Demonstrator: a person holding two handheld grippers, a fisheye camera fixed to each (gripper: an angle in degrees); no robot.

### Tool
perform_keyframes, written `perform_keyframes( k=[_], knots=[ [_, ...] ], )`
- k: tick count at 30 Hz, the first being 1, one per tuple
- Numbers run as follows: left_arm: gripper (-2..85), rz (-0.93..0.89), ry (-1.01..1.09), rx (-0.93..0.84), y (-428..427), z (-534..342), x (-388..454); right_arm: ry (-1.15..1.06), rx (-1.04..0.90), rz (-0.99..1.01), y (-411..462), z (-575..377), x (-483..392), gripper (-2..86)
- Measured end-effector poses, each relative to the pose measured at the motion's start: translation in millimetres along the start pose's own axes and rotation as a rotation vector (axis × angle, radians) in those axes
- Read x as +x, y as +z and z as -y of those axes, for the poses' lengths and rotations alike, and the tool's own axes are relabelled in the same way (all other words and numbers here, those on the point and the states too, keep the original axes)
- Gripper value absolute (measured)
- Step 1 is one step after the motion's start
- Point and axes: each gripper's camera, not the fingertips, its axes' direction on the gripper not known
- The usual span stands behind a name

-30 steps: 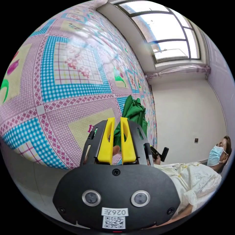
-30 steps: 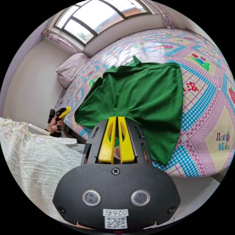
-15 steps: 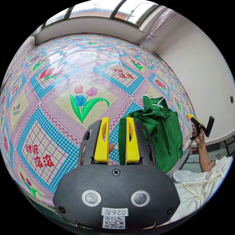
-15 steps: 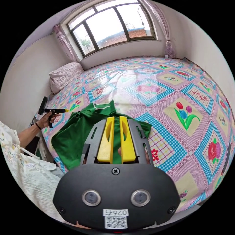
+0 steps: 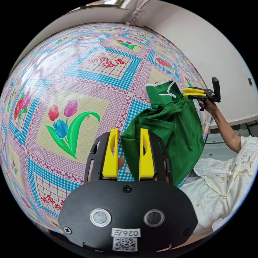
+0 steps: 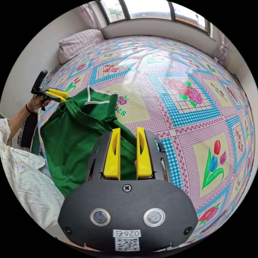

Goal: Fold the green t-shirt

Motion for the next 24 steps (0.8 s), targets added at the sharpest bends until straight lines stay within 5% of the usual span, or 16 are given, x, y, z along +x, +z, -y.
perform_keyframes(
  k=[10,15,24],
  knots=[
    [0.3,-0.102,0.033,0.044,18,-55,35,-0.129,-0.042,-0.058,52,-28,-81,-1.5],
    [-0.2,-0.171,0.009,0.268,-25,-108,57,-0.073,0.155,-0.068,-4,-76,-135,-1.6],
    [-0.3,-0.163,0.149,0.784,-161,-240,164,-0.052,0.585,-0.409,-178,-192,-287,-1.6]
  ],
)
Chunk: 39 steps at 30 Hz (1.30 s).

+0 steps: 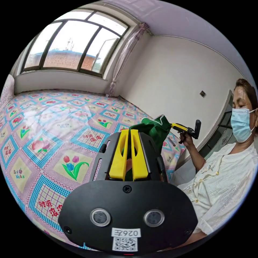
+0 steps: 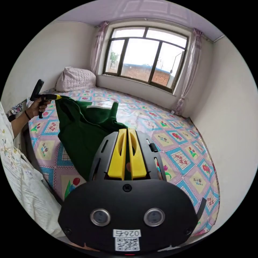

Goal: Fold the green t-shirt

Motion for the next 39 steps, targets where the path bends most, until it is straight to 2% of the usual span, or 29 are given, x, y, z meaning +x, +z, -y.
perform_keyframes(
  k=[1,4,5,10,12,20,23,25,30,33,39],
  knots=[
    [-0.3,0.009,0.050,0.051,-23,3,24,-0.022,0.061,-0.033,-32,4,-8,-1.6],
    [-0.3,0.040,0.186,0.122,-69,9,84,-0.064,0.076,-0.115,-89,18,-24,-1.6],
    [-0.2,0.062,0.231,0.160,-86,10,107,-0.060,0.159,-0.106,-121,19,-29,-1.5],
    [-0.2,0.088,0.375,0.274,-144,13,190,-0.087,0.234,-0.169,-190,31,-54,-1.6],
    [-0.2,0.124,0.414,0.289,-159,15,219,-0.088,0.270,-0.252,-215,33,-66,-1.6],
    [-0.3,0.224,0.644,0.530,-246,21,363,-0.082,0.715,-0.643,-400,45,-134,-1.4],
    [-0.4,0.295,0.715,0.603,-272,24,406,-0.102,0.809,-0.758,-443,64,-151,-1.5],
    [-0.4,0.324,0.733,0.604,-276,32,419,-0.114,0.794,-0.776,-451,85,-149,-1.5],
    [-0.3,0.351,0.651,0.441,-228,83,388,-0.141,0.616,-0.705,-398,147,-113,-1.5],
    [-0.2,0.297,0.534,0.321,-165,111,326,-0.174,0.455,-0.686,-310,170,-89,-1.5],
    [0.1,0.267,0.250,0.105,19,138,163,-0.273,0.089,-0.601,-43,180,-30,-1.6]
  ],
)
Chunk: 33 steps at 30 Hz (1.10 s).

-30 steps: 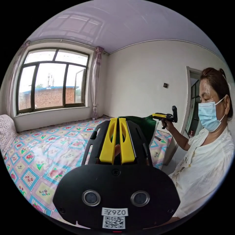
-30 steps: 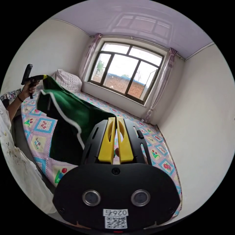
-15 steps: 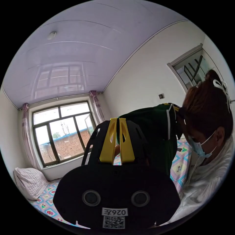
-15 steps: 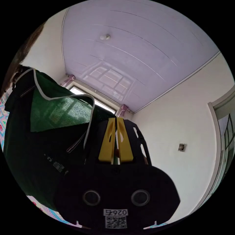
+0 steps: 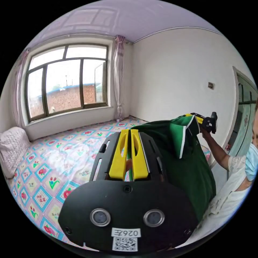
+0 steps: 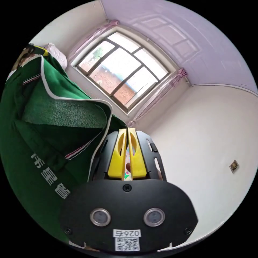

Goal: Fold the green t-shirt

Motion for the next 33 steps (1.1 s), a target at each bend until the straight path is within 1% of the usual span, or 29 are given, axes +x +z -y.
perform_keyframes(
  k=[2,3,5,6,8,9,11,12,13,14,16,17,18,19,21,23,24,26,29,33],
  knots=[
    [0.4,-0.044,-0.144,-0.037,85,-25,-40,-0.049,-0.102,0.028,107,-15,-50,-1.6],
    [0.5,-0.048,-0.172,-0.042,104,-31,-48,-0.047,-0.126,0.039,130,-18,-60,-1.6],
    [1.2,0.026,-0.193,-0.095,181,-48,-75,0.006,-0.201,0.118,225,-29,-90,-1.5],
    [1.5,0.038,-0.205,-0.120,202,-51,-83,0.031,-0.221,0.141,248,-31,-95,-1.5],
    [3.4,-0.013,-0.312,-0.184,267,-62,-123,0.132,-0.289,0.231,335,-32,-107,-1.0],
    [3.8,-0.022,-0.347,-0.205,280,-64,-134,0.159,-0.310,0.254,355,-32,-107,-0.7],
    [4.2,-0.085,-0.475,-0.244,311,-72,-171,0.297,-0.408,0.375,426,-34,-98,1.7],
    [3.4,-0.100,-0.504,-0.229,313,-74,-179,0.333,-0.429,0.407,439,-36,-93,1.4],
    [1.8,-0.119,-0.579,-0.142,309,-79,-194,0.411,-0.457,0.448,459,-42,-80,1.0],
    [2.0,-0.177,-0.636,-0.044,301,-86,-207,0.493,-0.446,0.457,466,-51,-62,0.5],
    [3.8,-0.273,-0.657,0.073,284,-96,-222,0.604,-0.385,0.492,458,-70,-32,0.5],
    [5.2,-0.270,-0.637,0.116,270,-104,-224,0.647,-0.344,0.532,445,-87,-15,0.8],
    [5.7,-0.250,-0.625,0.113,263,-108,-223,0.663,-0.326,0.552,437,-96,-7,0.9],
    [6.9,-0.203,-0.590,0.068,251,-118,-219,0.681,-0.294,0.591,417,-116,4,1.4],
    [8.9,-0.141,-0.540,-0.075,243,-139,-206,0.681,-0.295,0.615,383,-150,12,2.1],
    [11.1,-0.106,-0.519,-0.308,242,-177,-184,0.640,-0.378,0.614,340,-196,6,2.4],
    [11.5,-0.101,-0.520,-0.354,242,-187,-178,0.623,-0.401,0.613,328,-207,3,2.5],
    [13.8,-0.049,-0.519,-0.493,241,-223,-153,0.553,-0.523,0.566,288,-245,-18,3.6],
    [18.0,-0.022,-0.554,-0.577,241,-251,-133,0.511,-0.636,0.557,257,-273,-39,5.8],
    [19.9,-0.071,-0.583,-0.651,255,-264,-127,0.502,-0.682,0.539,257,-277,-45,8.2]
  ],
)
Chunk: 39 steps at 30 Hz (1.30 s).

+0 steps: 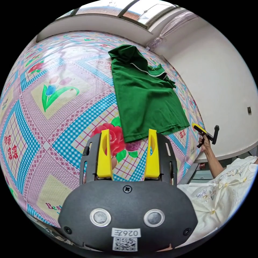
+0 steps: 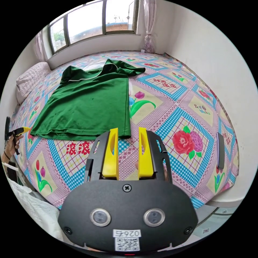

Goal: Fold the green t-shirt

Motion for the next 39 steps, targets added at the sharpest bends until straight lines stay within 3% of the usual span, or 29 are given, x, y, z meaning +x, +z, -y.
perform_keyframes(
  k=[4,8,16,27,30,33,35,39],
  knots=[
    [21.3,-0.030,-0.016,-0.023,7,18,-3,0.094,-0.037,0.108,17,30,22,9.4],
    [21.4,-0.023,-0.009,-0.032,6,27,-3,0.116,-0.101,0.097,22,46,35,-0.5],
    [20.2,-0.062,-0.047,-0.048,-4,16,-13,0.179,-0.129,0.204,-19,28,69,-1.5],
    [10.0,-0.265,-0.268,-0.023,-4,-1,-56,0.162,-0.130,0.226,-57,12,82,-1.5],
    [3.3,-0.312,-0.375,-0.023,-3,-24,-80,0.169,-0.131,0.251,-68,2,90,-1.5],
    [0.9,-0.503,-0.438,0.061,-9,-51,-103,0.199,-0.123,0.306,-84,-10,103,-1.5],
    [0.2,-0.671,-0.453,0.231,-31,-70,-111,0.270,-0.053,0.422,-113,-19,124,-1.5],
    [-0.1,-0.768,-0.257,0.435,-98,-69,-89,0.373,0.170,0.663,-187,-22,158,-1.6]
  ],
)
